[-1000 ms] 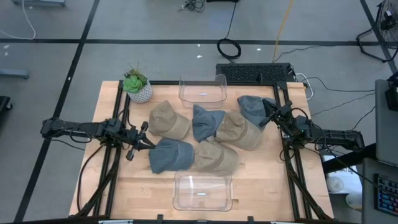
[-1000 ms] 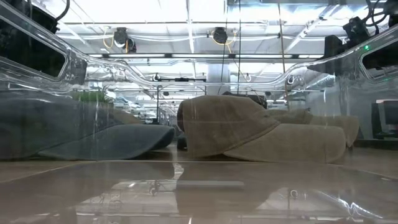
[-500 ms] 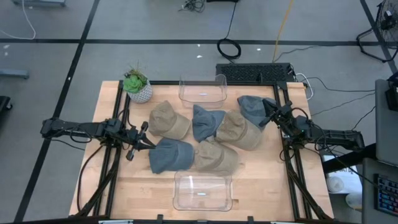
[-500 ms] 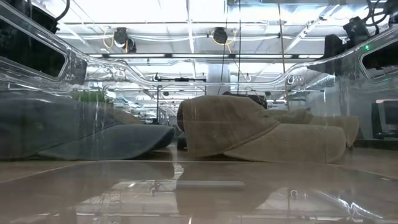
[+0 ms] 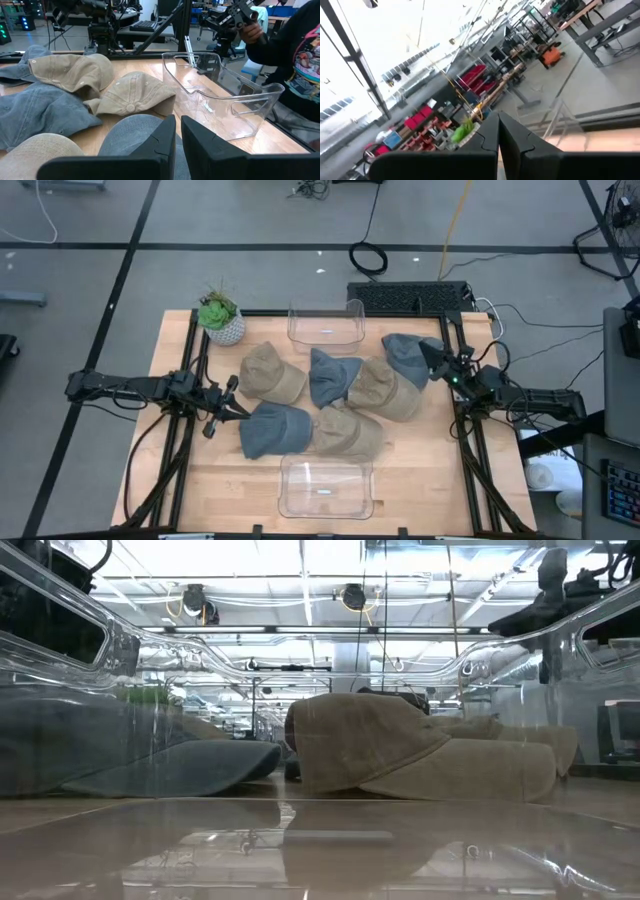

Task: Pick & Place hat
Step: Put the top right brown cap into the top transparent bin

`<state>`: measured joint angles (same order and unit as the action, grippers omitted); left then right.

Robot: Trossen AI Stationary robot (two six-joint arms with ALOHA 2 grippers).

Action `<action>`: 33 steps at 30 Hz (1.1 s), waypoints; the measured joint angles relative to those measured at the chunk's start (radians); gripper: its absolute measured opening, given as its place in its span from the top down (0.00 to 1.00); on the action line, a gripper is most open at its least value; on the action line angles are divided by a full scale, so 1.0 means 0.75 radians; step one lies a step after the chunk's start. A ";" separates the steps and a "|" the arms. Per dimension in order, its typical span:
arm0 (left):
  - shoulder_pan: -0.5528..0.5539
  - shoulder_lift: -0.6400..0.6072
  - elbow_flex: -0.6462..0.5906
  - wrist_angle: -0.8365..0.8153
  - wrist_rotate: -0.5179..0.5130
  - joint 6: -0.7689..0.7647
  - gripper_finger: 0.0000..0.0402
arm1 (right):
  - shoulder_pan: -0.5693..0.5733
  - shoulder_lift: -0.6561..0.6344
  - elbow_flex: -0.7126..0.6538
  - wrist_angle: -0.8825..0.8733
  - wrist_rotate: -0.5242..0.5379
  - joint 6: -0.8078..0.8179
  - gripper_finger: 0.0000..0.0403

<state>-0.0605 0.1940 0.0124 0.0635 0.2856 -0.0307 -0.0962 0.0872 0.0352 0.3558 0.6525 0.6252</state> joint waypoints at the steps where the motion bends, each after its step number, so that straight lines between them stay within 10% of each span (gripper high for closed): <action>1: 0.000 0.000 0.000 0.000 0.000 0.000 0.91 | 0.000 0.000 0.000 0.008 0.000 -0.016 1.00; 7: 0.000 0.000 0.001 0.000 0.000 0.000 0.91 | 0.000 0.000 0.000 0.065 -0.036 -0.070 1.00; 14: 0.000 0.000 0.000 0.000 0.000 0.000 0.91 | 0.000 0.061 0.038 0.247 -0.423 -0.472 0.99; 22: 0.000 0.000 0.001 0.000 0.000 0.000 0.91 | 0.051 0.429 0.375 0.065 -0.770 -0.515 0.67; 33: 0.000 0.003 0.001 0.000 0.000 0.000 0.91 | 0.135 0.723 0.677 -0.824 -1.052 0.256 0.31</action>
<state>-0.0605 0.1959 0.0128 0.0635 0.2859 -0.0307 0.0051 0.6292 0.5428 -0.2621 -0.1366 0.8172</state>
